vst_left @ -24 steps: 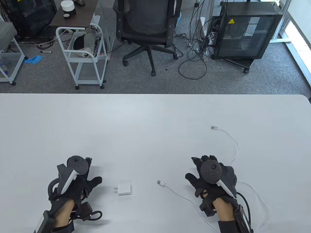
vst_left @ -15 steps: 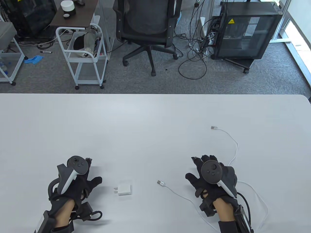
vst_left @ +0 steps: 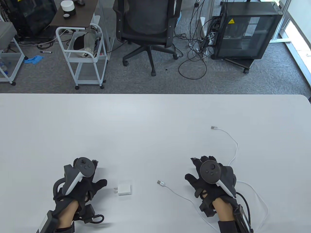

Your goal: Insert the USB cable into the charger head

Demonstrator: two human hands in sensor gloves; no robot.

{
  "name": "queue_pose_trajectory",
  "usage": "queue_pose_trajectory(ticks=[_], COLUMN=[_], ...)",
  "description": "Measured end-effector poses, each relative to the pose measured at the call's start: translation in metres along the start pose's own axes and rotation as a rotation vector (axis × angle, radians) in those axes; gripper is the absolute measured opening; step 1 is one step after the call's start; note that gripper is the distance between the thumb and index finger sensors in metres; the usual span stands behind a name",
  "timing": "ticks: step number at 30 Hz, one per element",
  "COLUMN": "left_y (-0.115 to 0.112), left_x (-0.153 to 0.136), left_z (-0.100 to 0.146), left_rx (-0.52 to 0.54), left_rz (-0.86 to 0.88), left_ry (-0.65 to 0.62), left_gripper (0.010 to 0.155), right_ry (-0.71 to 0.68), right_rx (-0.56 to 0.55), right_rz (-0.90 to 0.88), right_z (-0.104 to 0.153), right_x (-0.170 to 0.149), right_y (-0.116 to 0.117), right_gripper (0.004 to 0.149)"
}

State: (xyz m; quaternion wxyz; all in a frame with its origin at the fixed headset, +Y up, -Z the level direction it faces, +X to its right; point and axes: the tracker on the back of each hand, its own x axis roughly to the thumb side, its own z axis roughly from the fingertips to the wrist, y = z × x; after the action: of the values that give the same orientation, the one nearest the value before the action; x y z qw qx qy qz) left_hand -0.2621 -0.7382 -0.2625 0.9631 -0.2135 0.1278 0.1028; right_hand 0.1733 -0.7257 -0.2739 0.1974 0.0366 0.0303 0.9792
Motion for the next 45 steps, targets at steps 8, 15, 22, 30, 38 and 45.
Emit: queue_pose_trajectory(ticks=[8, 15, 22, 30, 38, 45], left_y=[-0.033, -0.047, -0.057, -0.069, -0.068, -0.049], left_x=[0.052, 0.081, 0.086, 0.095, 0.095, 0.097], left_z=[0.013, 0.023, 0.018, 0.013, 0.016, 0.031], left_rx=[-0.057, -0.022, -0.049, 0.0, 0.061, 0.136], left_rz=[-0.124, -0.22, -0.28, -0.408, -0.437, -0.39], left_ry=[-0.246, -0.347, -0.321, -0.268, -0.275, -0.365], left_gripper=[0.101, 0.103, 0.102, 0.083, 0.076, 0.076], right_ry=[-0.004, -0.017, -0.029, -0.03, -0.033, -0.03], right_rx=[0.02, 0.037, 0.065, 0.081, 0.08, 0.082], right_rz=[0.006, 0.004, 0.016, 0.019, 0.024, 0.021], right_z=[-0.001, -0.001, -0.001, -0.001, -0.001, -0.001], right_x=[0.002, 0.004, 0.009, 0.011, 0.011, 0.011], right_y=[0.004, 0.006, 0.013, 0.015, 0.015, 0.015], right_gripper=[0.084, 0.084, 0.084, 0.083, 0.085, 0.085])
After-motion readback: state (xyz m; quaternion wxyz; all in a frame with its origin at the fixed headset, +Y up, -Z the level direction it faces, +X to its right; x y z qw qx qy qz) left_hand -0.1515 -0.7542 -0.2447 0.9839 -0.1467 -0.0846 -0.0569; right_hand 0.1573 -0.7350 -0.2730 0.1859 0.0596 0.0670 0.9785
